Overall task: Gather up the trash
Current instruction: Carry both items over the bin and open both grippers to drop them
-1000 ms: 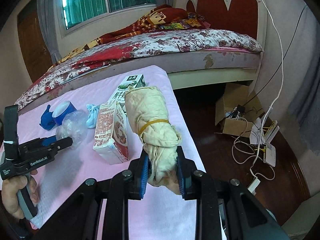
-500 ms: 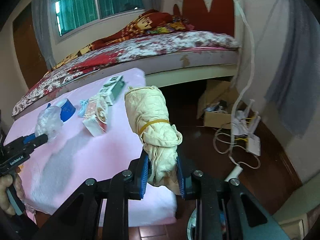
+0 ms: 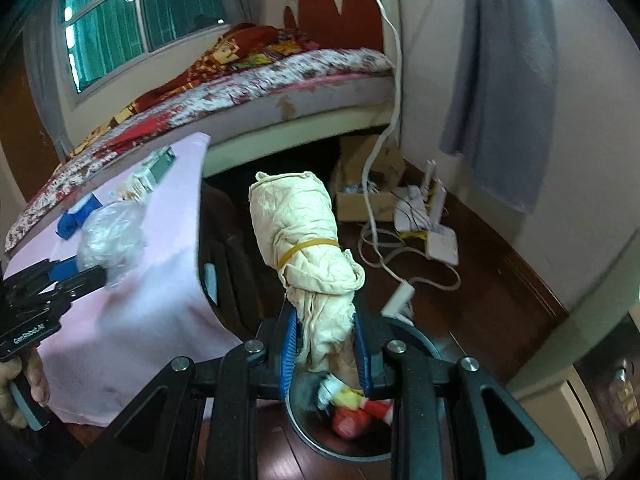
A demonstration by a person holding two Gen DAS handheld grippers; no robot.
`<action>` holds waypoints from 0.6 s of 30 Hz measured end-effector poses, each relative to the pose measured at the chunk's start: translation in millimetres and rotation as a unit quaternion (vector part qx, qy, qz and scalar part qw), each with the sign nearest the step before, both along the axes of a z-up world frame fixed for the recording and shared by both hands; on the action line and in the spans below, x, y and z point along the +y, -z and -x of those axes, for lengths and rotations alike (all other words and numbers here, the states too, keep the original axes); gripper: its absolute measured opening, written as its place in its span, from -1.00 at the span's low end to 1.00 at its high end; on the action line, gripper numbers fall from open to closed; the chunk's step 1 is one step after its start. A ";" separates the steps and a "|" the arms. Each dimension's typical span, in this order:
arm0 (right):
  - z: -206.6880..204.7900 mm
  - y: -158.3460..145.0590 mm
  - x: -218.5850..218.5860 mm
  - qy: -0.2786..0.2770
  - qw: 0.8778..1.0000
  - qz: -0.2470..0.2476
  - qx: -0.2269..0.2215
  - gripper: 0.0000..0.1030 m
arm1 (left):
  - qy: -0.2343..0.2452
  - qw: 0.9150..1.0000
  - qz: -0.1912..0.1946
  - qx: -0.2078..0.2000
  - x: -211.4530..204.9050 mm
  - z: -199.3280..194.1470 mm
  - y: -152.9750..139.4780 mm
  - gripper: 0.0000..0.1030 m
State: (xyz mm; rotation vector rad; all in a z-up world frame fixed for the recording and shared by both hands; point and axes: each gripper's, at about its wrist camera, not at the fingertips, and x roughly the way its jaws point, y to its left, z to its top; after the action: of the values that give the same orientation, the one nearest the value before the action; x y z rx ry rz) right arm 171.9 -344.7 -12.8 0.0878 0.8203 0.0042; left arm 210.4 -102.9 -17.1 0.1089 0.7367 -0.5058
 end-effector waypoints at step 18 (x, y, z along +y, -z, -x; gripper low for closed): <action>22.7 109.2 -64.4 -0.006 0.990 0.001 0.143 -0.47 | 0.105 0.983 -0.062 0.137 -121.0 -12.9 108.4 -0.14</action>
State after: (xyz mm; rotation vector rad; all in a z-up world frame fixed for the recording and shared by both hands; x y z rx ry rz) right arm 149.3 -409.1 -122.0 0.0817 1.1071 0.0028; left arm 223.3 -224.0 -125.6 0.2388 1.0336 -0.6836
